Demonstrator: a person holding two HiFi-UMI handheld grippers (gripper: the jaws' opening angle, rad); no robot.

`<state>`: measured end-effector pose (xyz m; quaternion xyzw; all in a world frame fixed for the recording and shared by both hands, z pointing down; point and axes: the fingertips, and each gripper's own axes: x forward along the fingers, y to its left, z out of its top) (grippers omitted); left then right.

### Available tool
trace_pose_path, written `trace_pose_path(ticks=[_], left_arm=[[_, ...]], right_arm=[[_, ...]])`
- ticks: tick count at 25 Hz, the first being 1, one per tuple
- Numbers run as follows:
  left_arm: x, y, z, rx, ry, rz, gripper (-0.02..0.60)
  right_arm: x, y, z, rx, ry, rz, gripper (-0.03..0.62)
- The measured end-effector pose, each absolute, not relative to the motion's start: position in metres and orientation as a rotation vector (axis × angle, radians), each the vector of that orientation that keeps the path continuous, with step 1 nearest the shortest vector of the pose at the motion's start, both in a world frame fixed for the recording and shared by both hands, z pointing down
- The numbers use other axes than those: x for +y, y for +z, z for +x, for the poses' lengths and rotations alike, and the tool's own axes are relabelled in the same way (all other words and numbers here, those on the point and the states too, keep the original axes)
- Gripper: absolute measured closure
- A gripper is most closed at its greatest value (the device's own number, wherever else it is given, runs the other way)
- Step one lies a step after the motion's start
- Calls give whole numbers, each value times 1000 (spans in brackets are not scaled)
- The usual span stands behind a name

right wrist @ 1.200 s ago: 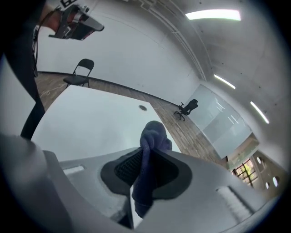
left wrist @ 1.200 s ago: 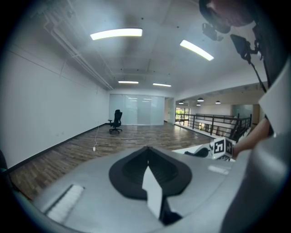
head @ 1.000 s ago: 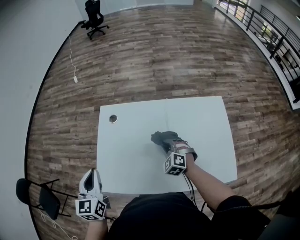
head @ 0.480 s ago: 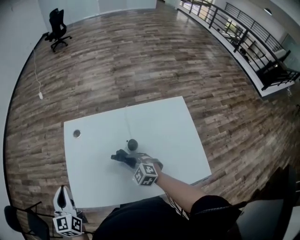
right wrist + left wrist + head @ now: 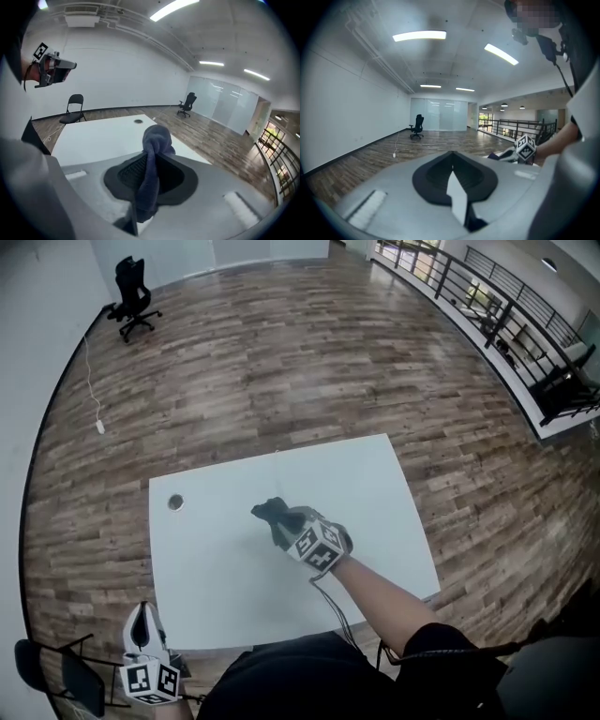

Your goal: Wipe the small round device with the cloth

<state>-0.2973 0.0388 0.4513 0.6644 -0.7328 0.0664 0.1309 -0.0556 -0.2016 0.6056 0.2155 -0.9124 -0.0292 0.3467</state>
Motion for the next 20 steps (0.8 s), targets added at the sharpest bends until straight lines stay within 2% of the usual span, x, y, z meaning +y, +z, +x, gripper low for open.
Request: trace_pose_path(ticks=[10,16,20], left_arm=[[49,458,-302,-2137,165,1894,574],[49,461,-304,-2126,184,1890,574],[48,463,-304,-2118,189,1895,574]], right_arm=[[-206,625,-42,-2344,17,725,534],[-221,640,-15,-2389,457,946,534],[-218,662,3,-2300,488,937,534]])
